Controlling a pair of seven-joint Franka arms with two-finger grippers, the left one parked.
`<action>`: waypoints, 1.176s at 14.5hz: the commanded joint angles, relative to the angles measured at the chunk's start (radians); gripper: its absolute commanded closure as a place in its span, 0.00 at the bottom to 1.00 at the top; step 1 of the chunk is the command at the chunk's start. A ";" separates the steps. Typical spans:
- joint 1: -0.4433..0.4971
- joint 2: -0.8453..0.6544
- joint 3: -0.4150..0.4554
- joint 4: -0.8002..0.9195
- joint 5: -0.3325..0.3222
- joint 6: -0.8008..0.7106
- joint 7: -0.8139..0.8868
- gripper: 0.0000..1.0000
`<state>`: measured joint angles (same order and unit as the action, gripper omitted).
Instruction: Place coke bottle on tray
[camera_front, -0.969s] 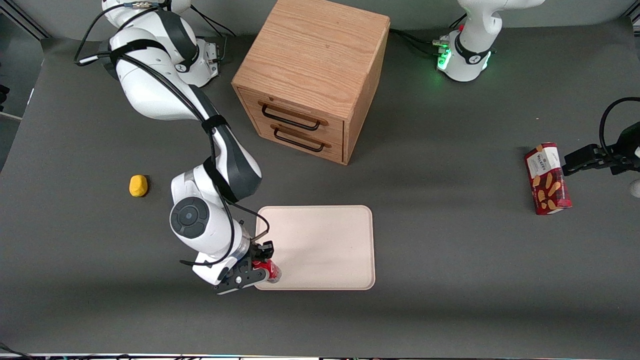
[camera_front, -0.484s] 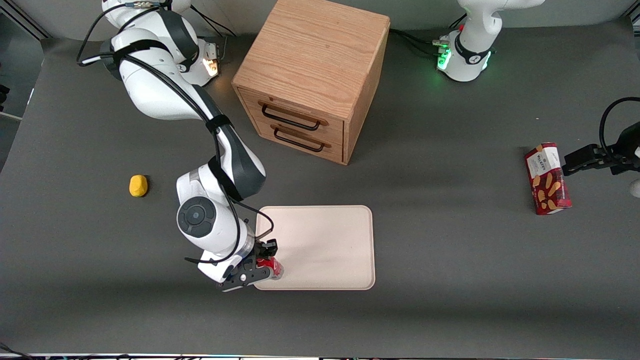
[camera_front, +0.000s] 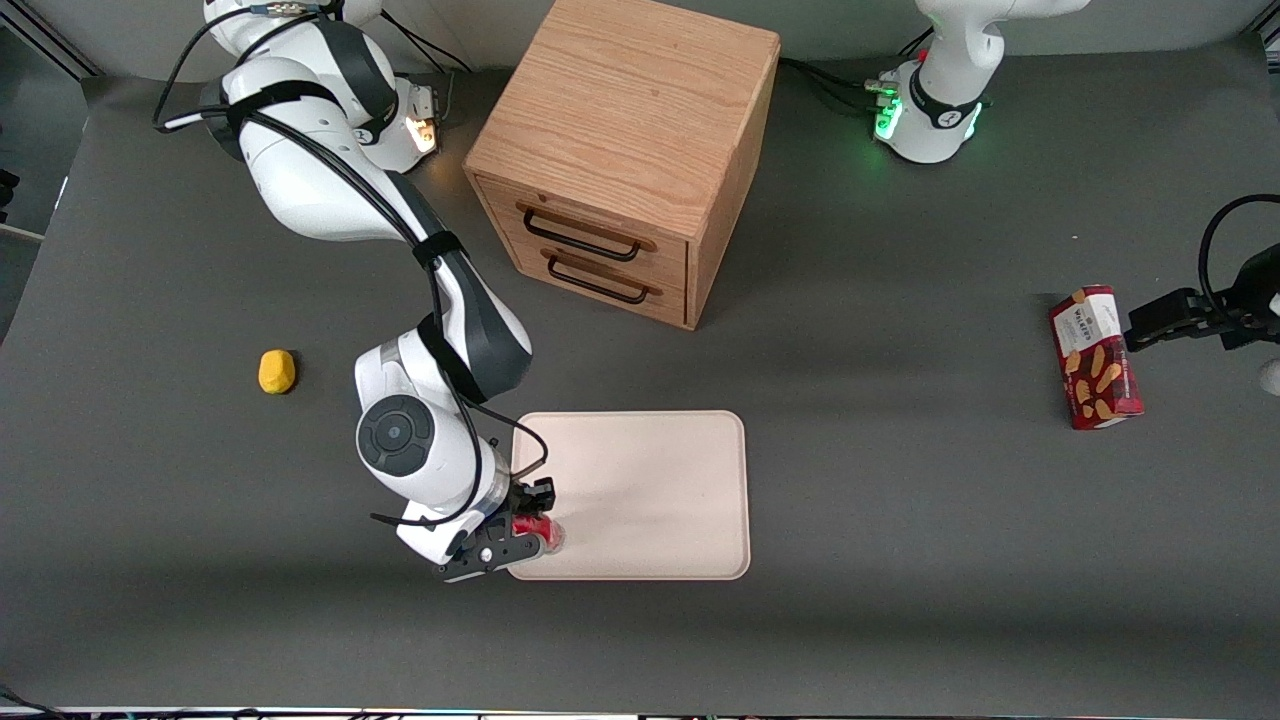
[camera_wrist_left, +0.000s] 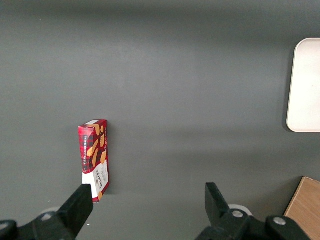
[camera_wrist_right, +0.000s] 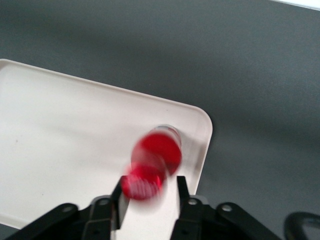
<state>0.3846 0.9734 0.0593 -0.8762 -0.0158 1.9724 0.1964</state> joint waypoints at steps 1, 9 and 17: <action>0.003 -0.015 -0.004 -0.012 -0.015 0.023 0.031 0.00; -0.012 -0.155 -0.007 -0.143 -0.010 0.011 0.092 0.00; -0.058 -0.672 -0.122 -0.752 0.017 0.017 0.078 0.00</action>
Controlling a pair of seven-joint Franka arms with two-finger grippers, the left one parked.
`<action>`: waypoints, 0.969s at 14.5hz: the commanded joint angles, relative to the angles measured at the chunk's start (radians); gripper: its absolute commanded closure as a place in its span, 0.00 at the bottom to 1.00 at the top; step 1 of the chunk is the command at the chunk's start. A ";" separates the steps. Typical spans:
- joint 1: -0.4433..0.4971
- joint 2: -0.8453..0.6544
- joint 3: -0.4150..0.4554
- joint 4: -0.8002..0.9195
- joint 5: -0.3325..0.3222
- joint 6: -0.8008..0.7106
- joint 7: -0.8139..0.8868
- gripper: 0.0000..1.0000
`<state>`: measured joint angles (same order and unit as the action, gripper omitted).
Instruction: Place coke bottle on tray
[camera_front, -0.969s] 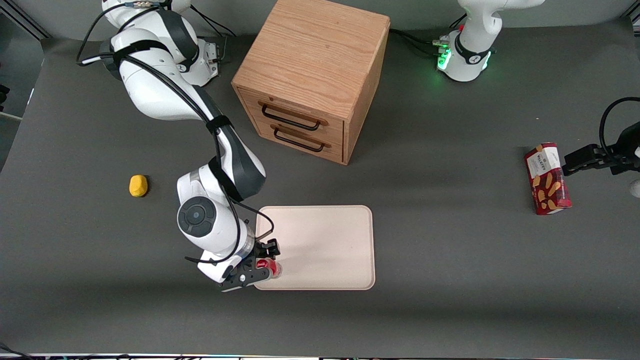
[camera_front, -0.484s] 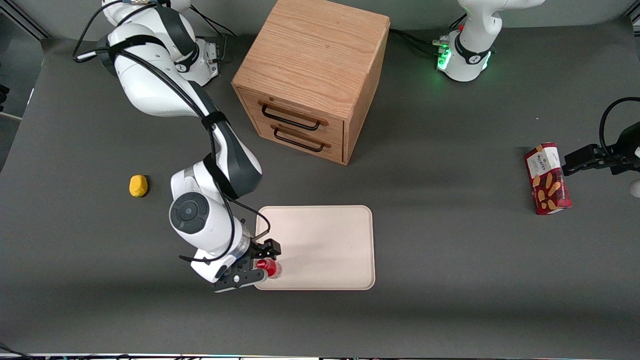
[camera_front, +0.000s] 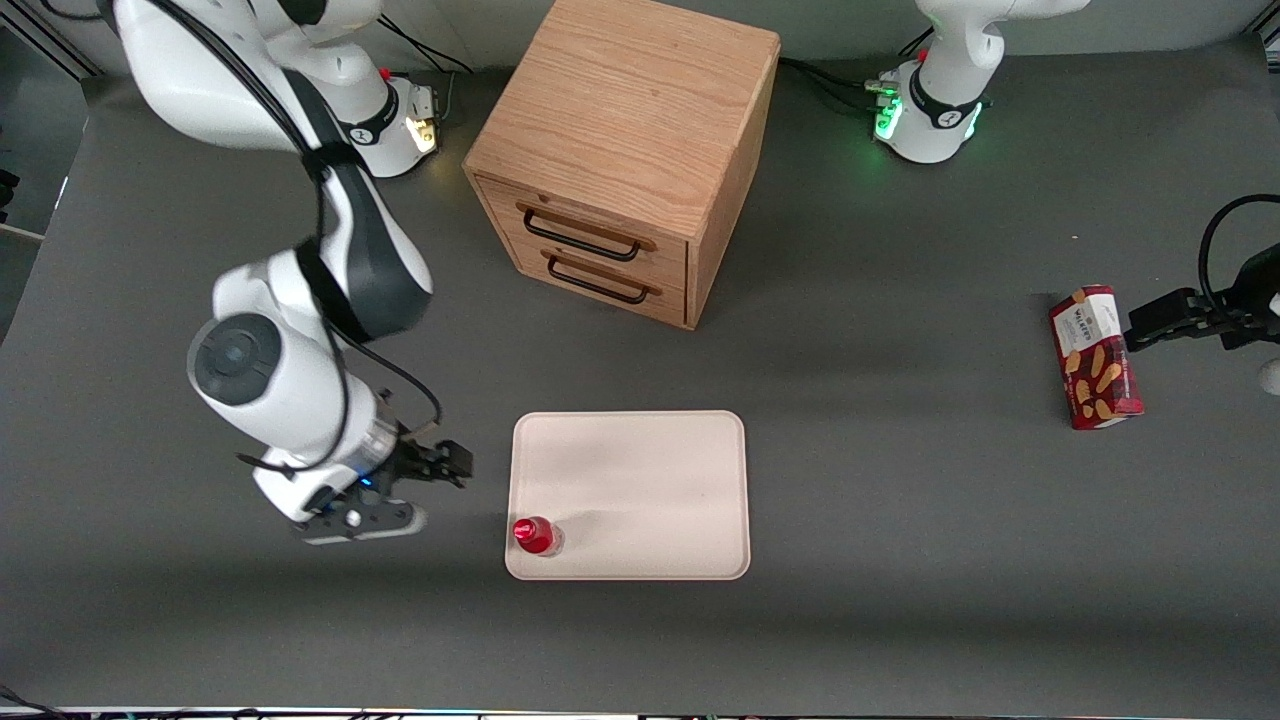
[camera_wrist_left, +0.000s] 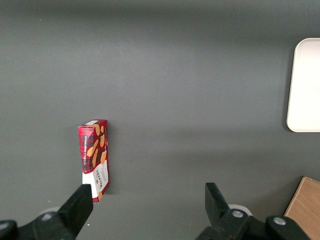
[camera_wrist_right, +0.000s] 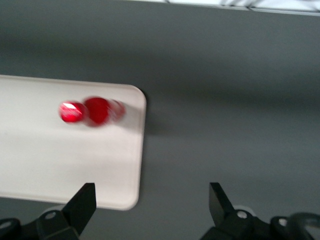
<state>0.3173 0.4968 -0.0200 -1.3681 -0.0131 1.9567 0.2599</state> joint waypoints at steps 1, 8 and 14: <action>0.009 -0.264 -0.064 -0.328 0.024 0.033 0.015 0.00; 0.012 -0.714 -0.219 -0.672 0.036 -0.109 -0.016 0.00; 0.011 -0.744 -0.247 -0.525 0.016 -0.361 -0.090 0.00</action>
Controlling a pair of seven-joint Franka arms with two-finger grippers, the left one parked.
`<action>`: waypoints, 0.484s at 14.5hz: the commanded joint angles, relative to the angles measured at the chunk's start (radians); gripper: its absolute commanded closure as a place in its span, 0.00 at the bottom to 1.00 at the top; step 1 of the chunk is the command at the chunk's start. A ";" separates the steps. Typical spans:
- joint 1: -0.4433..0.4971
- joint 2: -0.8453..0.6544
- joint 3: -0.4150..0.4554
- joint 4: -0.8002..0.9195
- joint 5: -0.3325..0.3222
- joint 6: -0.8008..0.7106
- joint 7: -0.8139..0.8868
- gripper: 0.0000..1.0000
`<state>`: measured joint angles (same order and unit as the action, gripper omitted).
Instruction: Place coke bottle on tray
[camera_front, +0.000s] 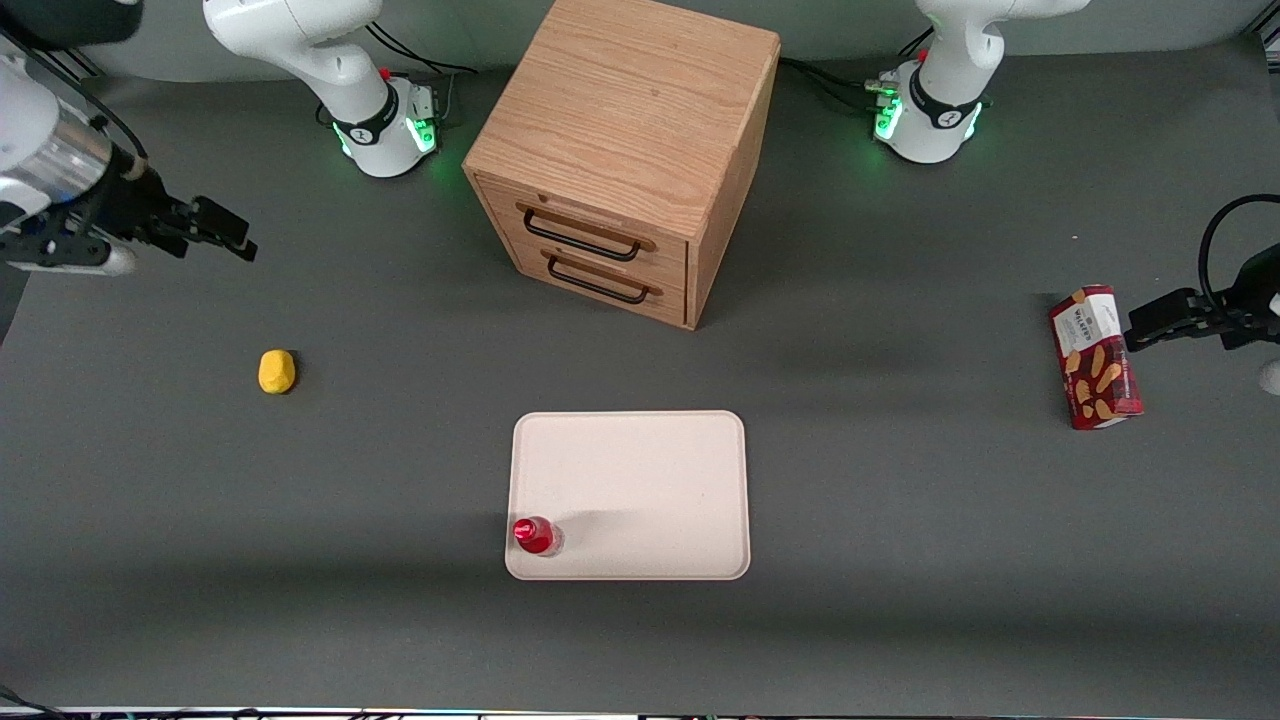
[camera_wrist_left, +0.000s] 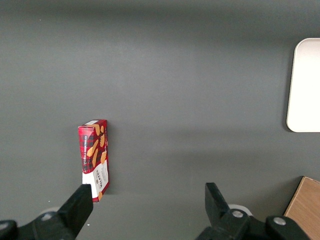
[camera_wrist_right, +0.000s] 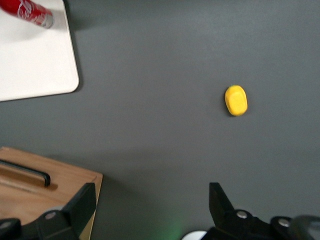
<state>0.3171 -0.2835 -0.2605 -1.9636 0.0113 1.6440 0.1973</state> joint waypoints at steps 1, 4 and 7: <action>0.011 0.047 -0.006 0.090 -0.008 -0.049 -0.022 0.00; 0.011 0.095 -0.003 0.136 -0.083 -0.049 -0.015 0.00; 0.010 0.147 -0.003 0.190 -0.086 -0.049 -0.010 0.00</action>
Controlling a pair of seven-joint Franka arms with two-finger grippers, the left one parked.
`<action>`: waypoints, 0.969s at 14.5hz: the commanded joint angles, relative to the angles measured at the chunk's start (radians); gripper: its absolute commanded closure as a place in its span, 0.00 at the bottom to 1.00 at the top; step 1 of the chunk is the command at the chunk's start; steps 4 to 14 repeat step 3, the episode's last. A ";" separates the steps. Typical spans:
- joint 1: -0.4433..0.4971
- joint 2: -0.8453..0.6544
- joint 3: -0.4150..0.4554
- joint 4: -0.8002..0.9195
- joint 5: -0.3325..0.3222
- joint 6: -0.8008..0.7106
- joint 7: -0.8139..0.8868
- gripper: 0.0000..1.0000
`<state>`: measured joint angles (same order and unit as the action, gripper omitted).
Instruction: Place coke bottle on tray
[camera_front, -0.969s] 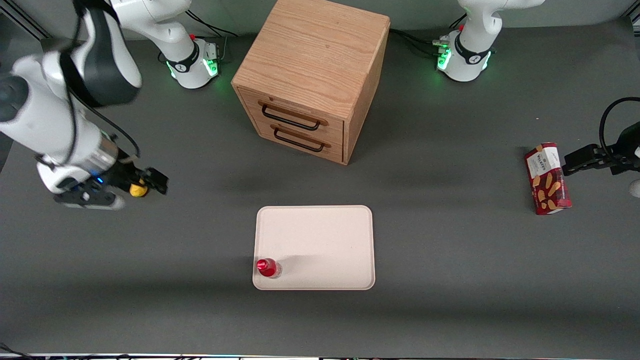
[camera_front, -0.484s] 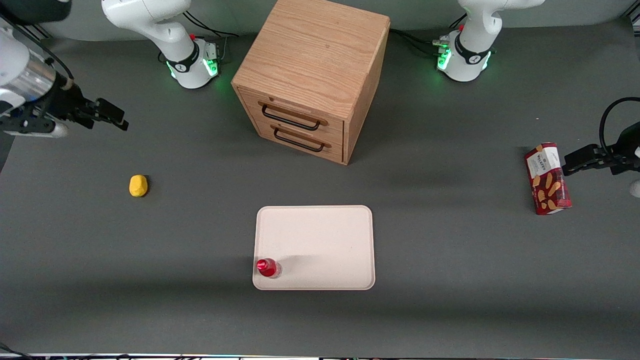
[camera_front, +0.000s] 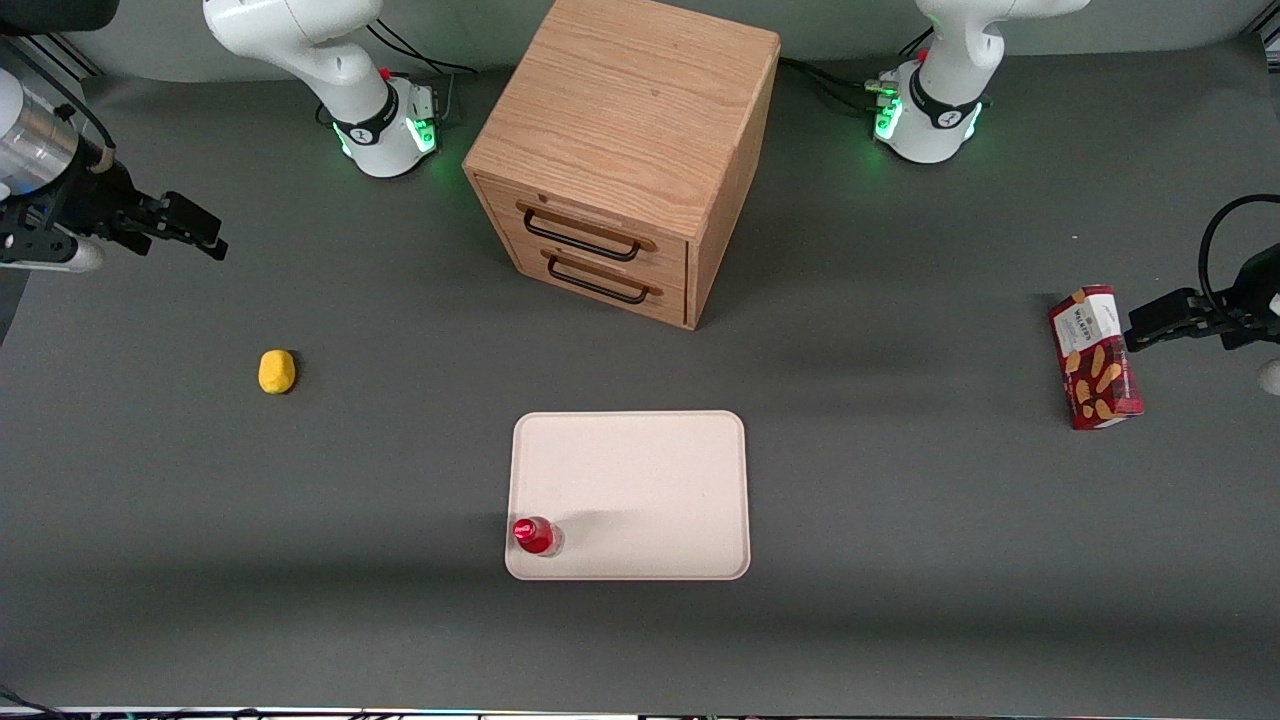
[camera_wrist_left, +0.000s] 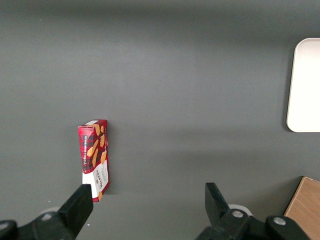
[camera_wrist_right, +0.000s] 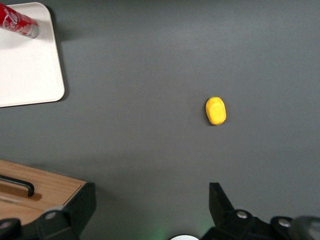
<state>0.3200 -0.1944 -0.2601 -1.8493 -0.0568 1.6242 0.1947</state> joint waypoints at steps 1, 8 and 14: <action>0.008 0.058 -0.004 0.077 -0.015 -0.029 -0.005 0.00; 0.008 0.059 -0.005 0.085 -0.003 -0.029 -0.004 0.00; 0.008 0.059 -0.005 0.085 -0.003 -0.029 -0.004 0.00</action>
